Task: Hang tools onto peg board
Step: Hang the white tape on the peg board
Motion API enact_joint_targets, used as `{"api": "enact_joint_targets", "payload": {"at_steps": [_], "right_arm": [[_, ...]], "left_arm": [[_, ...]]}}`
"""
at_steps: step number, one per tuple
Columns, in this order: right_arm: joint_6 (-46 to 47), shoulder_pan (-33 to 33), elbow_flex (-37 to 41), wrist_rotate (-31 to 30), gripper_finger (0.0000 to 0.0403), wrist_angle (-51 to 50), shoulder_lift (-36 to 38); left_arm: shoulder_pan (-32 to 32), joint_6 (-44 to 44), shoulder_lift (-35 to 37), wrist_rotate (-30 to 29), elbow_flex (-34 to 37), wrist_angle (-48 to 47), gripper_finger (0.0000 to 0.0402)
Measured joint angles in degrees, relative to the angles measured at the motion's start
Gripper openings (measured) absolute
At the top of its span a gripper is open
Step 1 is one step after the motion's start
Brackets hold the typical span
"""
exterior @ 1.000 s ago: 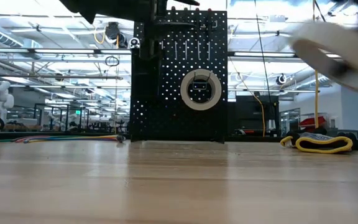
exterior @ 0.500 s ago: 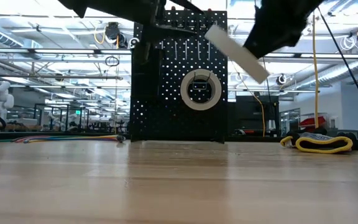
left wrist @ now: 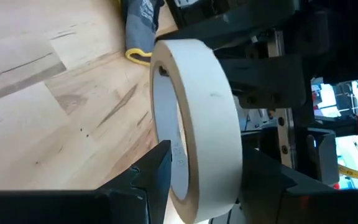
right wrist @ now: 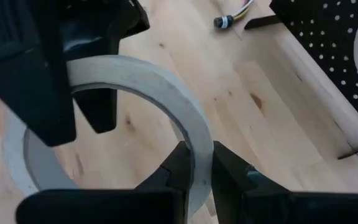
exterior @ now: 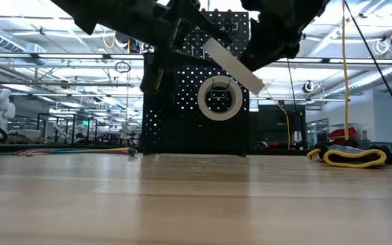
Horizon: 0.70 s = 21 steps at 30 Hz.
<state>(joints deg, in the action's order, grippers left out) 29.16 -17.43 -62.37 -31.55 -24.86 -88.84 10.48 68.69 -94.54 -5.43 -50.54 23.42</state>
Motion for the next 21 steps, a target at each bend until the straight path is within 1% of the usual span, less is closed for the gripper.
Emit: {"api": "enact_joint_targets", "payload": {"at_steps": [4,6,9,13,15,18,21], "right_arm": [[-0.27,0.66,0.00,1.64,0.0032,-0.33,0.00],[-0.24,0.72,0.00,1.98,0.0032,-1.08,0.00],[0.41,0.72,0.00,1.92,0.0033,-2.85,0.00],[1.47,0.72,0.00,1.71,0.0033,-3.65,0.00],[0.89,0.72,0.00,1.87,0.0036,-3.06,0.00],[0.00,0.72,0.04,2.51,0.0058,-1.52,-0.02],[0.16,1.08,-0.30,7.42,0.0100,0.27,0.31]], "left_arm": [[-0.06,-1.28,0.00,-0.35,0.00,0.06,0.0159],[-0.06,-1.51,0.00,-0.81,0.00,0.05,0.0151],[-0.06,-1.54,0.00,-0.91,0.00,-0.11,0.0121],[-0.06,-2.81,0.00,-1.13,0.00,-1.25,0.0067],[-0.06,-3.53,0.02,-1.25,0.00,-2.14,0.0063],[-0.05,-4.77,0.08,-1.22,0.00,-2.89,0.0063],[0.11,-5.81,0.06,-0.33,0.02,-3.38,0.0063]]}}
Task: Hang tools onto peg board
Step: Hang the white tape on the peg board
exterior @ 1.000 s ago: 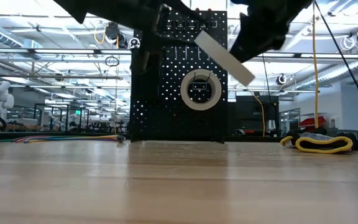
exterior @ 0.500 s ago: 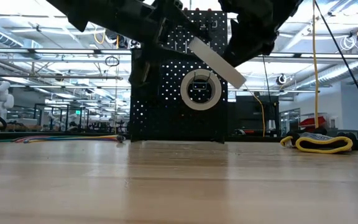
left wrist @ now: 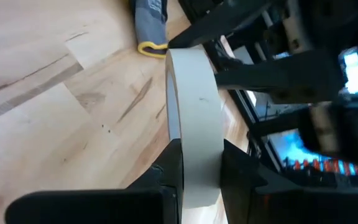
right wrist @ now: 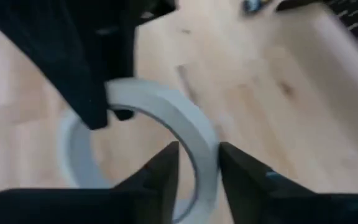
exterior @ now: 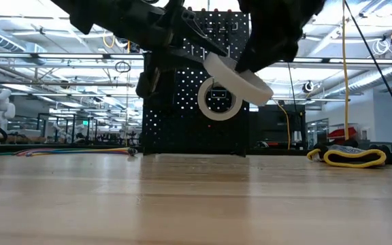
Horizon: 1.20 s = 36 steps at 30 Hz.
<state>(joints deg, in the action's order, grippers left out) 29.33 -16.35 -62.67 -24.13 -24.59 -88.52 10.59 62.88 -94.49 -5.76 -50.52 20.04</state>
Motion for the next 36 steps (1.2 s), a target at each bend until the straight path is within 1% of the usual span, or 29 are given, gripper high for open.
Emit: {"api": "enact_joint_targets", "payload": {"at_steps": [2,4,7,8,10,11,13,14,16,18,20,21,24,26,28,30,33,36], "right_arm": [[1.26,1.11,-1.88,5.74,0.0132,-1.51,0.08],[1.33,2.26,-4.81,13.01,0.0162,-3.31,0.08],[-1.15,2.66,-9.92,22.07,0.0199,-6.73,0.22],[-2.68,2.24,-11.45,23.31,0.0208,-8.59,0.66],[-5.78,1.01,-12.88,23.47,0.0221,-12.33,2.53],[-6.90,0.33,-12.88,22.54,0.0225,-12.95,3.95],[-8.25,-1.18,-12.37,18.62,0.0229,-14.01,7.63],[-8.44,-2.08,-11.54,16.69,0.0229,-14.30,9.93],[-7.86,-3.40,-8.91,14.43,0.0227,-13.57,14.97],[-6.75,-4.12,-4.64,12.13,0.0221,-11.63,20.31],[-6.43,-3.88,1.41,9.43,0.0215,-6.55,25.48],[-6.45,-3.42,5.03,8.89,0.0213,-1.68,27.97],[-5.88,-1.64,15.60,10.37,0.0209,17.96,33.19],[-4.94,-0.77,21.17,12.08,0.0209,31.84,34.51],[-4.01,-0.45,24.86,12.32,0.0208,41.30,34.80],[-4.61,-0.43,26.44,11.94,0.0208,46.01,34.12],[-5.36,-0.46,26.55,10.48,0.0208,47.05,32.86],[-5.23,0.09,26.55,10.51,0.0208,47.56,31.09]], "left_arm": [[0.00,-1.06,-0.01,0.51,0.00,-0.17,0.0063],[-0.04,-3.08,-0.01,0.96,0.00,-0.25,0.0063],[-0.73,-7.55,-0.01,1.87,0.00,-0.23,0.0063],[-1.11,-9.08,-0.01,2.15,0.00,-0.22,0.0063],[-1.67,-10.78,-0.01,3.50,-0.03,-0.18,0.0063],[-1.77,-10.76,0.04,5.03,-0.07,-0.15,0.0063],[-1.84,-10.93,0.67,7.18,-0.04,-0.57,0.0063],[-1.86,-11.19,1.29,7.20,-0.04,-0.51,0.0063],[-2.09,-13.02,3.78,6.42,-0.04,-3.30,0.0063],[-2.32,-16.80,6.37,5.07,-0.07,-4.61,0.0063],[-2.34,-23.52,9.49,5.17,-0.07,-5.21,0.0063],[-2.20,-27.25,10.89,5.56,-0.07,-4.35,0.0063],[-1.58,-36.69,14.70,5.73,-0.14,-1.13,0.0063],[-1.49,-40.89,16.50,5.84,-0.24,-0.20,0.0063],[-1.77,-43.15,17.22,5.95,-0.24,0.85,0.0063],[-2.30,-44.31,17.41,5.93,-0.22,1.08,0.0063],[-2.83,-45.61,17.22,6.19,-0.17,2.13,0.0063],[-3.34,-45.45,17.13,6.60,-0.17,1.90,0.0063]]}}
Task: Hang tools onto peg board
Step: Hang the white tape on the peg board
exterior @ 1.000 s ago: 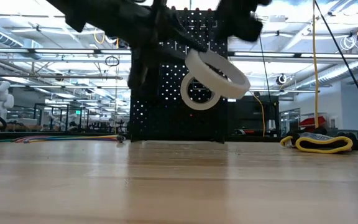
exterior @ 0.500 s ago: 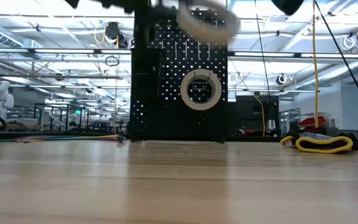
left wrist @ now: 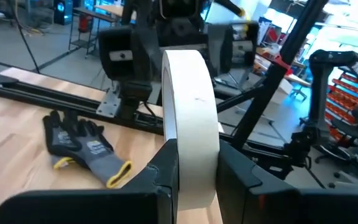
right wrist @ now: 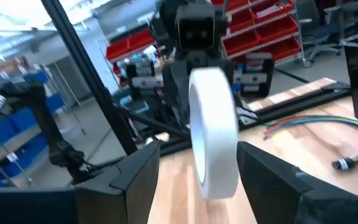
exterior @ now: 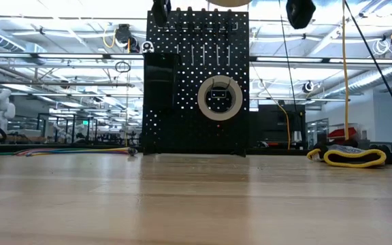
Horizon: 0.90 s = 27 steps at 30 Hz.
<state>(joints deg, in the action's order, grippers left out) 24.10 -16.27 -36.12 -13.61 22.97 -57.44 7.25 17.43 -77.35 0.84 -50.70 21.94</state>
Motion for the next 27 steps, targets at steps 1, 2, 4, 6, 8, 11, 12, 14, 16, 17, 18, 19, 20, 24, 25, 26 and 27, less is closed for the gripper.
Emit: {"api": "enact_joint_targets", "payload": {"at_steps": [1,2,4,6,8,11,12,14,16,17,18,19,20,24,25,26,27], "right_arm": [[-0.39,0.17,0.00,-0.01,0.0208,-0.21,-0.50],[-1.10,0.32,0.00,-0.01,0.0208,-0.47,-0.88],[-2.13,0.90,0.00,0.03,0.0208,-0.39,-1.54],[-2.30,1.58,0.00,0.23,0.0208,-0.38,-1.76],[-2.32,2.11,0.00,-0.01,0.0208,-0.40,-1.76],[-2.48,2.66,0.00,-0.01,0.0208,-0.44,-1.76],[-2.52,2.81,0.00,0.15,0.0208,-0.44,-1.76],[-2.47,3.10,0.00,0.68,0.0208,-0.37,-2.00],[-2.39,3.14,0.00,1.80,0.0208,-0.02,-2.58],[-2.33,3.16,0.00,2.89,0.0208,0.59,-3.16],[-2.32,3.19,0.00,3.15,0.0208,1.93,-3.95],[-2.32,3.18,0.00,3.31,0.0208,3.23,-4.69],[-2.32,3.18,0.00,3.35,0.0208,4.03,-5.29],[-2.58,3.34,0.00,3.40,0.0208,4.98,-6.90],[-2.56,3.34,0.00,3.40,0.0207,5.00,-6.92],[-2.56,3.34,0.00,3.40,0.0205,5.01,-6.92],[-2.54,3.34,0.00,3.40,0.0202,5.10,-6.92]], "left_arm": [[-0.19,-0.10,-0.03,-0.01,0.00,0.03,0.0063],[-0.22,-0.36,-0.03,0.03,0.00,0.03,0.0063],[-0.26,-1.37,-0.03,0.42,0.00,0.01,0.0063],[-0.22,-1.42,-0.03,0.51,0.02,-0.04,0.0063],[-0.22,-1.42,-0.03,1.43,0.02,0.06,0.0063],[-0.20,-1.40,-0.03,3.06,0.02,0.11,0.0063],[-0.20,-1.43,-0.03,3.49,0.02,0.21,0.0063],[-0.20,-1.51,-0.03,3.50,0.02,0.25,0.0063],[-0.22,-1.52,-0.03,3.50,0.02,0.22,0.0063],[-0.22,-1.67,-0.03,3.52,0.02,0.19,0.0063],[-0.34,-1.81,-0.03,3.62,0.02,0.10,0.0063],[-0.42,-1.84,-0.03,3.69,0.02,0.22,0.0063],[-0.51,-1.86,-0.03,3.73,0.02,0.25,0.0063],[-1.12,-1.88,-0.03,3.72,0.02,0.06,0.0063],[-1.19,-1.88,-0.03,3.78,0.02,0.03,0.0063],[-1.25,-1.85,-0.03,3.99,0.02,0.02,0.0063],[-1.25,-1.80,-0.03,4.37,0.02,-0.01,0.0063]]}}
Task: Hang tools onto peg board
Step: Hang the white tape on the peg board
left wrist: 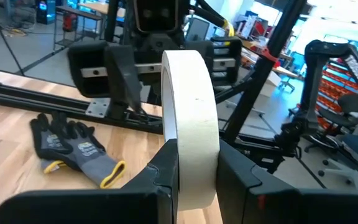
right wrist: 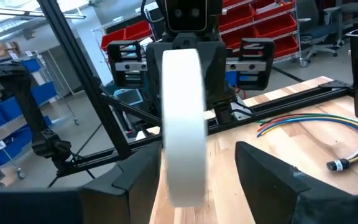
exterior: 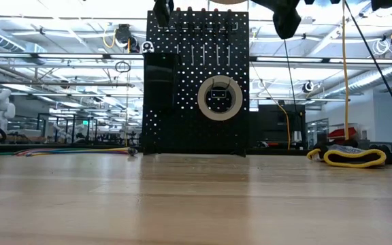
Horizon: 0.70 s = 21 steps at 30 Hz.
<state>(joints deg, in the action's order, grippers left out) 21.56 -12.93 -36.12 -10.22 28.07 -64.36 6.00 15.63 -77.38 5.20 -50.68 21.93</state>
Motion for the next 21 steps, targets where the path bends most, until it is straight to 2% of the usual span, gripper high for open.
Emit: {"api": "enact_joint_targets", "payload": {"at_steps": [4,7,9,13,16,21], "right_arm": [[0.00,0.00,0.00,0.00,0.0163,0.16,0.00],[0.27,0.02,0.00,0.04,0.0100,0.42,0.00],[0.10,0.11,0.00,0.00,0.0067,0.78,0.02],[0.32,0.50,0.00,-0.23,0.0067,0.64,0.02],[0.90,1.86,0.00,0.04,0.0067,-1.09,0.33],[-0.40,7.56,0.00,1.42,0.0067,-8.24,1.49]], "left_arm": [[-0.04,0.05,0.00,0.51,0.00,-0.10,0.0063],[-0.03,0.49,0.00,-0.41,0.00,-0.32,0.0064],[0.02,0.58,0.00,-2.31,0.00,-0.42,0.0083],[-0.11,0.51,0.00,-4.54,0.00,-1.55,0.0147],[-0.55,0.96,0.27,-4.69,0.00,-5.72,0.0185],[-2.59,4.68,3.16,-5.35,0.02,-16.62,0.0208]]}}
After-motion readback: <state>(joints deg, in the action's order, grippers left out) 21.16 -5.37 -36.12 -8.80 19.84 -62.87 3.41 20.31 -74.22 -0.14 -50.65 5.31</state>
